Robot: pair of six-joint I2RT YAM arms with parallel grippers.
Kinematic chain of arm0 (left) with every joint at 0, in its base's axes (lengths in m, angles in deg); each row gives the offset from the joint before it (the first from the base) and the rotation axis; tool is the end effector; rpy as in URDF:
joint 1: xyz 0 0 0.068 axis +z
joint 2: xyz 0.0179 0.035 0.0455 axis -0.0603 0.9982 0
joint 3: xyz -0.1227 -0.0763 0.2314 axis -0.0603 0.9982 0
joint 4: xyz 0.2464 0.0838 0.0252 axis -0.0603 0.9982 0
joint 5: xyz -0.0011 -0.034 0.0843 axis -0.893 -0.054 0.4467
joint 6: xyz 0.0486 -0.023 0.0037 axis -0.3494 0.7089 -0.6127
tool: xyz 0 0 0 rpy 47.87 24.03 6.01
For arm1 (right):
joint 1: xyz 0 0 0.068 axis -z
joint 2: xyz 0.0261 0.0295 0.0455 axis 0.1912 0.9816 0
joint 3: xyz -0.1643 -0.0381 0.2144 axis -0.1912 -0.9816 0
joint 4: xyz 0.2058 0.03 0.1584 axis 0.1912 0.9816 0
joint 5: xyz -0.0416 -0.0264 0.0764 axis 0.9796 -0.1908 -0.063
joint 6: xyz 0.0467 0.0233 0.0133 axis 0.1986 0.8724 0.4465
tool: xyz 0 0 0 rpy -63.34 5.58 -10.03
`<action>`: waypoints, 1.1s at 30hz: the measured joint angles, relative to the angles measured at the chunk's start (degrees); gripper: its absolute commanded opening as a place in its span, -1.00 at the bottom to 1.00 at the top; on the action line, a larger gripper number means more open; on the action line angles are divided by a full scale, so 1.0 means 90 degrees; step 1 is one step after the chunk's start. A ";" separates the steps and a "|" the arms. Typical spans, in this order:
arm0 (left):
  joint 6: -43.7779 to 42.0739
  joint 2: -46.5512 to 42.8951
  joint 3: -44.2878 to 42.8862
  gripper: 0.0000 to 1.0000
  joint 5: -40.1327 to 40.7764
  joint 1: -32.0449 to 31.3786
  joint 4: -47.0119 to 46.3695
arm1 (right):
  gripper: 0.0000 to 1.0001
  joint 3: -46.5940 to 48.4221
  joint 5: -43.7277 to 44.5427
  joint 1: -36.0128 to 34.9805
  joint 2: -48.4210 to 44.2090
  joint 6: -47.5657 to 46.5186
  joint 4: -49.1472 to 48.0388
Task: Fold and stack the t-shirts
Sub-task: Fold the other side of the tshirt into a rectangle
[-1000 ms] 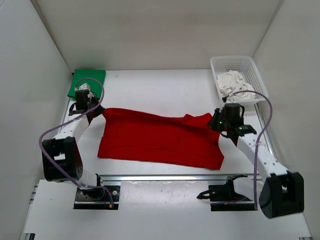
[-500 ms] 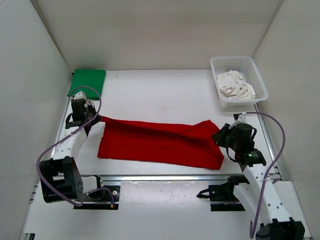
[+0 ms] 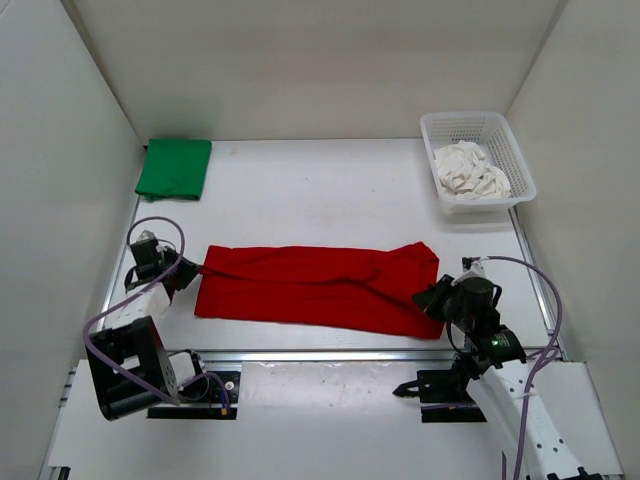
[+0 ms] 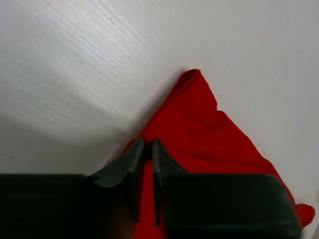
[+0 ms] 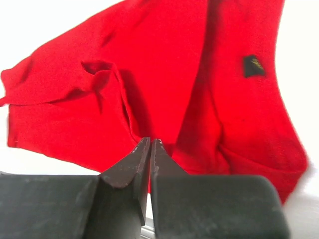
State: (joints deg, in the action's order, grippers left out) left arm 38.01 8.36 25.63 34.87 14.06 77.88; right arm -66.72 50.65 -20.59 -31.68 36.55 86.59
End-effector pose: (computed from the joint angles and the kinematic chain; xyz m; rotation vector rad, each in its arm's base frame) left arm 0.2142 0.0600 0.1601 -0.9795 2.2217 -0.3871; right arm 0.1138 0.0272 0.1694 0.4421 2.2172 0.7089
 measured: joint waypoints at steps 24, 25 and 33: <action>0.0539 -0.1304 0.0687 -0.68 0.0957 -0.2939 -0.1251 | -0.36 0.1831 0.0406 -0.1588 0.4095 -0.1175 -0.1219; 0.0568 -0.1241 0.0743 -0.68 0.0947 -0.3181 -0.1358 | -0.27 0.2028 0.0379 -0.1698 0.4393 -0.1294 -0.1343; 0.0614 -0.1214 0.1224 -0.68 0.1047 -0.4486 -0.1894 | -0.10 0.2679 0.0357 -0.2018 0.5530 -0.1916 -0.2159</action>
State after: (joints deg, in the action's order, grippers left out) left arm 43.54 -2.57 36.64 44.29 -26.31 60.83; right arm -42.61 53.86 -38.75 18.09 19.31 67.16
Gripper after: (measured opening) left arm 0.157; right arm 0.445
